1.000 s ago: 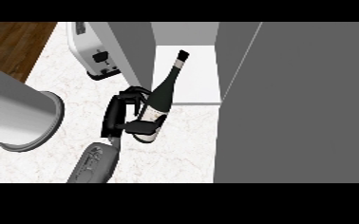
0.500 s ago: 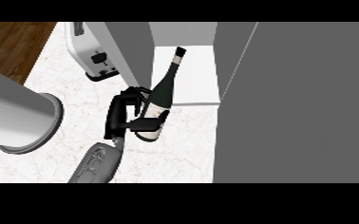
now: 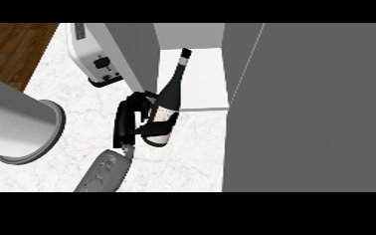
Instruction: Pick up the wine, place it into the cabinet and close the cabinet
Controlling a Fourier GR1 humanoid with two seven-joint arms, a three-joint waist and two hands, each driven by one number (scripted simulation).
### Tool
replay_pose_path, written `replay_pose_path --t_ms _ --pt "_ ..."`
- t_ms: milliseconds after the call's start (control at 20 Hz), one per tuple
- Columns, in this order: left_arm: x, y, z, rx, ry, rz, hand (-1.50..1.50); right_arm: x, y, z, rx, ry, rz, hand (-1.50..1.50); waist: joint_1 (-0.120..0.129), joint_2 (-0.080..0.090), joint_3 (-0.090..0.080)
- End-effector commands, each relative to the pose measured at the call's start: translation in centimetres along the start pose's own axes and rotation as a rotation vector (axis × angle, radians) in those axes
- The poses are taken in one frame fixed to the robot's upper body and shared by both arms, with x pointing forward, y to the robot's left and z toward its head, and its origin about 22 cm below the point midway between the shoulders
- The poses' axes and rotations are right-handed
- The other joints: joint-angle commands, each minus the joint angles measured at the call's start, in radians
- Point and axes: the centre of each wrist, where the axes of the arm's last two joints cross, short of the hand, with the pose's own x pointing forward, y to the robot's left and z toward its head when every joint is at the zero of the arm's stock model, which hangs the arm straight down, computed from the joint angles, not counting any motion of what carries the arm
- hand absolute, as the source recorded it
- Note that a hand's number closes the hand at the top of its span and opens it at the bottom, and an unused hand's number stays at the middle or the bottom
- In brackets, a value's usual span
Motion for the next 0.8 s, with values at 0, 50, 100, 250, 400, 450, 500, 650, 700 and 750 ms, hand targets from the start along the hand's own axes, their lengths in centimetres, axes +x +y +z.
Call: replay_pose_path --t_ms 0,50,100,250,400,450,500,650,700,750 --pt "5.6 -4.2 -3.9 -0.120 -0.070 -0.051 1.50 1.6 0.4 0.7 0.035 -0.037 -0.046 -1.50 -0.053 0.021 -0.010" --pt "5.6 -4.1 -3.7 -0.136 -0.056 -0.053 1.50 1.5 -0.3 0.6 0.024 -0.035 -0.039 -1.50 -0.043 0.021 -0.010" --pt "5.2 -3.9 -4.0 -0.129 -0.050 -0.074 1.50 0.9 0.1 0.4 0.028 -0.033 -0.049 -1.50 -0.050 0.024 -0.010" --pt "4.6 -5.0 -3.2 -0.102 -0.039 -0.106 1.50 1.2 0.4 0.3 0.033 -0.047 -0.045 -1.50 -0.054 0.025 -0.011" --pt "4.3 -4.6 -3.5 -0.056 -0.005 -0.102 1.50 1.2 0.4 0.6 0.052 -0.051 -0.061 -1.50 -0.075 0.028 -0.011" --pt "3.2 -4.5 -2.9 -0.079 0.013 -0.114 1.50 1.2 -0.1 0.2 0.046 -0.061 -0.052 -1.50 -0.064 0.031 -0.011" --pt "2.3 -5.1 -1.9 -0.069 0.033 -0.120 1.50 1.2 0.4 0.7 0.066 -0.047 -0.064 -1.50 -0.071 0.028 -0.012" --pt "2.3 -4.1 -3.0 -0.029 0.055 -0.123 1.50 0.7 0.7 0.3 0.062 -0.047 -0.078 -1.50 -0.077 0.034 -0.013" --pt "2.2 -4.3 -2.7 -0.027 0.054 -0.135 1.50 1.0 0.2 0.7 0.053 -0.043 -0.080 -1.50 -0.075 0.031 -0.011" --pt "2.8 -4.9 -2.7 -0.003 0.059 -0.107 1.50 0.5 0.4 0.5 0.070 -0.041 -0.065 -1.50 -0.081 0.032 -0.012"
